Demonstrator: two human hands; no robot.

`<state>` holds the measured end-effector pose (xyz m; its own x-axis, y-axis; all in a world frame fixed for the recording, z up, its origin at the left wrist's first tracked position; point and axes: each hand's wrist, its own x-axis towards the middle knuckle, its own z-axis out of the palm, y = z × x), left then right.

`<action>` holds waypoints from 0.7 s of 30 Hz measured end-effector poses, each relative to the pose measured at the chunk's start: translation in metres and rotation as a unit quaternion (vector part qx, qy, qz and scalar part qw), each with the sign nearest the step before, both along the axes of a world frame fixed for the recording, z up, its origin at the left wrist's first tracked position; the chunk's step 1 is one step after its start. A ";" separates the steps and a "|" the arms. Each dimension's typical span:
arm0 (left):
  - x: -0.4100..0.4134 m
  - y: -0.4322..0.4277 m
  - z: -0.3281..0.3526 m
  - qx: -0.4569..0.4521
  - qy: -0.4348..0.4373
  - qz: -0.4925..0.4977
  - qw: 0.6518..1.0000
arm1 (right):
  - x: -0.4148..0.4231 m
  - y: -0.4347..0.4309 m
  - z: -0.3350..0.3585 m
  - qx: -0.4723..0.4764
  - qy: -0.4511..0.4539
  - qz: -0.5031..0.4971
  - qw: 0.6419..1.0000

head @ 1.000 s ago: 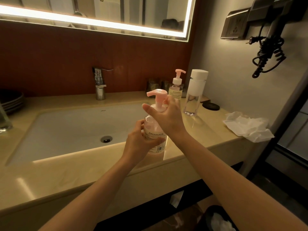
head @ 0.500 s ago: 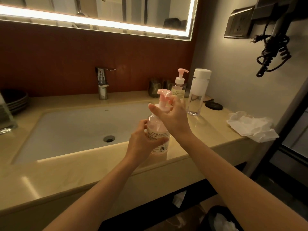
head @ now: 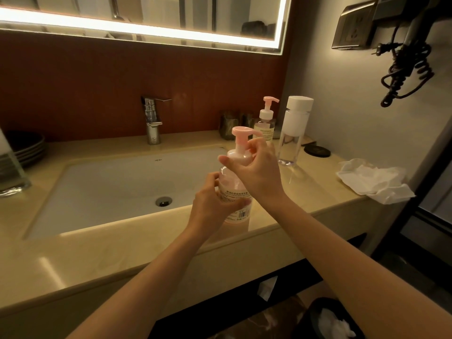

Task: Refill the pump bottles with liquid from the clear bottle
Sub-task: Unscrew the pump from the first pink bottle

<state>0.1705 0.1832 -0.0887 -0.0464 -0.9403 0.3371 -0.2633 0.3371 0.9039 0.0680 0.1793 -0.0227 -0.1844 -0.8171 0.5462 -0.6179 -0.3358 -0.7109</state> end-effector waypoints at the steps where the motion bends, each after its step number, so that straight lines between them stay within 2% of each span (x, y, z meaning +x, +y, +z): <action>1: 0.000 0.000 0.000 -0.002 -0.003 0.000 1.000 | 0.000 0.000 -0.002 -0.013 0.009 -0.002 1.000; 8: 0.001 0.000 0.000 0.003 -0.001 0.002 1.000 | -0.002 0.003 -0.002 0.018 -0.024 0.087 0.996; 12: 0.001 -0.001 -0.001 0.003 -0.001 0.005 1.000 | 0.000 0.000 -0.001 -0.007 0.015 0.011 1.000; 15: 0.001 -0.001 -0.002 0.005 -0.003 0.007 1.000 | 0.000 -0.002 0.002 -0.025 0.021 -0.003 0.999; 21: 0.000 -0.001 -0.001 0.004 -0.005 0.010 1.000 | -0.001 0.005 0.004 0.004 -0.040 0.088 0.995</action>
